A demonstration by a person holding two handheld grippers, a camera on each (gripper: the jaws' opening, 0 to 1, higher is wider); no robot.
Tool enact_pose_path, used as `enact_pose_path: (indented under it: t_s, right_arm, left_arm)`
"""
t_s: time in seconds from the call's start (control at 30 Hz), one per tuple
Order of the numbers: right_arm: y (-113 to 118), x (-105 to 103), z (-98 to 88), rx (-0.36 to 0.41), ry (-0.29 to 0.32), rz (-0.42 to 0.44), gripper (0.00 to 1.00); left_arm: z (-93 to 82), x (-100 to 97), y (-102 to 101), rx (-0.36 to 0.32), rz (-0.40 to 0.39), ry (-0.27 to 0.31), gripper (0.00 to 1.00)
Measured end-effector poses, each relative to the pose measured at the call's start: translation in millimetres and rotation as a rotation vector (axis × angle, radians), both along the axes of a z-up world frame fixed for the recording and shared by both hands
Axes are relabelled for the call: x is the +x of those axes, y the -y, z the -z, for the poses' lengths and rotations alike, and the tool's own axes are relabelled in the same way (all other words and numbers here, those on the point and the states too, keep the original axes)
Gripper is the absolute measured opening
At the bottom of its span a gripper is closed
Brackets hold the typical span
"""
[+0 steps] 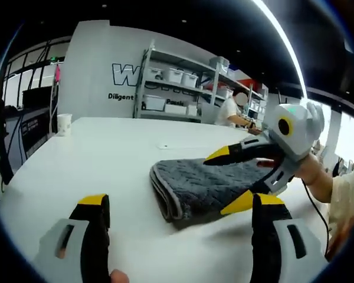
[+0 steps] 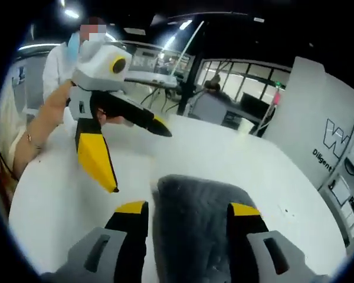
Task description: Open the folded towel by lifting each exposed corner and separating the folded layers until the towel lies flat within the target outline without major curled edges
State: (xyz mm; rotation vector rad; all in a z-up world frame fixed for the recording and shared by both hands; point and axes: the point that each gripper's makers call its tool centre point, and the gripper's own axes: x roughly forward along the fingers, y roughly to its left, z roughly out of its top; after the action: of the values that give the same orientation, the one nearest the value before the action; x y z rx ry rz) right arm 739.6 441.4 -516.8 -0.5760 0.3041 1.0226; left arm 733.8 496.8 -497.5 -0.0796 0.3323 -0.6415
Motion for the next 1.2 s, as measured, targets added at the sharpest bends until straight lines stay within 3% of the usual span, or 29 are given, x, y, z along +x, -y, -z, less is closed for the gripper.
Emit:
enact_pose_path:
  t_s: [0.17,0.27,0.3,0.37,0.63,0.73,0.83,0.97,1.2]
  right_arm:
    - [-9,-2,10.5,-0.023,-0.001,-0.039,0.22]
    - [-5,3,20.9,-0.034,-0.043,0.002,0.03]
    - [-5,3,19.6,0.002,-0.053,0.011,0.0]
    - [-4,1,18.8,0.025,-0.077,0.012,0.0]
    - [3,0,4.4,0.098,-0.083,0.041,0.0]
    - [11,1,-8.7,0.125,-0.073,0.055,0.0]
    - [21,6,-25.9,0.17,-0.063,0.086,0.0]
    - [48,19,-52.0,0.223,-0.026,0.152,0.0]
    - [83,32,-73.9,0.28,-0.009,0.234,0.0]
  left_arm:
    - [2.3,3.6,-5,0.009,-0.007,-0.012,1.0]
    - [1.9,3.3,-5,0.007,-0.004,-0.011,1.0]
    - [2.1,2.7,-5,0.007,-0.002,-0.011,1.0]
    - [3.2,2.1,-4,0.008,0.001,-0.014,1.0]
    - [8.1,-0.7,1,0.024,0.024,-0.026,1.0]
    - [0.2,-5.5,9,-0.027,0.062,-0.011,1.0]
    - [-1.5,-8.3,13,-0.051,0.082,-0.015,1.0]
    - [4.4,-9.7,15,-0.004,0.084,-0.021,1.0]
    - [6.6,-9.5,15,0.026,0.09,-0.023,1.0]
